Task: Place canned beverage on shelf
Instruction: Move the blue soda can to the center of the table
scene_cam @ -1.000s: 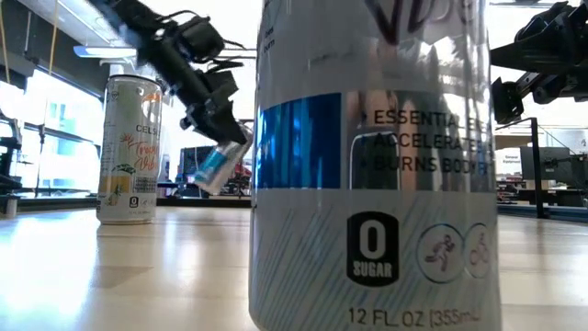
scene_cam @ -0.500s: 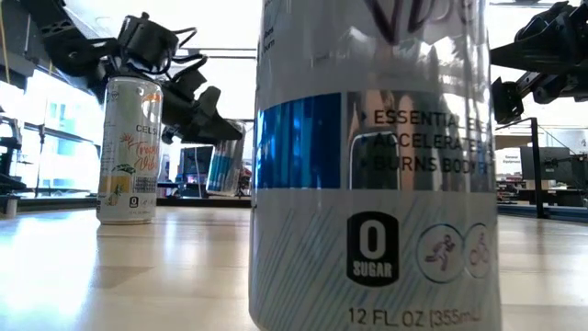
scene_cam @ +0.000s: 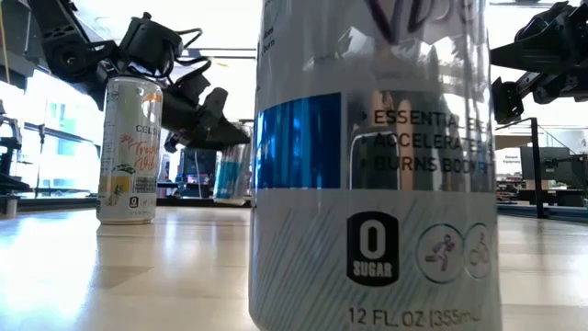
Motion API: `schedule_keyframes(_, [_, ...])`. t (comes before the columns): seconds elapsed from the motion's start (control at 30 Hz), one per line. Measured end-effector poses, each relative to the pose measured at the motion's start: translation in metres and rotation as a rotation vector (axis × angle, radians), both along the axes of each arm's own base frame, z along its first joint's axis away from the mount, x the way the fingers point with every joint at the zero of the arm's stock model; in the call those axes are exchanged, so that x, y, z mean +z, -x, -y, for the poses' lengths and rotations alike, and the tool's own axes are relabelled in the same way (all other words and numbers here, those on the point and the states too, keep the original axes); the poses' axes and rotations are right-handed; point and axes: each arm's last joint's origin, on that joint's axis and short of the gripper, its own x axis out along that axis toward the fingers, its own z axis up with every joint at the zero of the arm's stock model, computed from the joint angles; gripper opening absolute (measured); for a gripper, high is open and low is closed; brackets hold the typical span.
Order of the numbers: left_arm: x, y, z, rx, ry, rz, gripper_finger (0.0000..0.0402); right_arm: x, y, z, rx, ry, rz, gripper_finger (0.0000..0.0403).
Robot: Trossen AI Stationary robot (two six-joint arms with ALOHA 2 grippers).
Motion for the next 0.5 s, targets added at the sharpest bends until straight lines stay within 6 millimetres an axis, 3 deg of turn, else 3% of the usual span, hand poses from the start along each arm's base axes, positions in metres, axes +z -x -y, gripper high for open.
schedule_keyframes(0.5, [-0.024, -0.023, 0.016, -0.051, -0.037, 0.126, 0.0176, 0.000, 0.000, 0.000, -0.004, 0.000, 0.000, 0.0389])
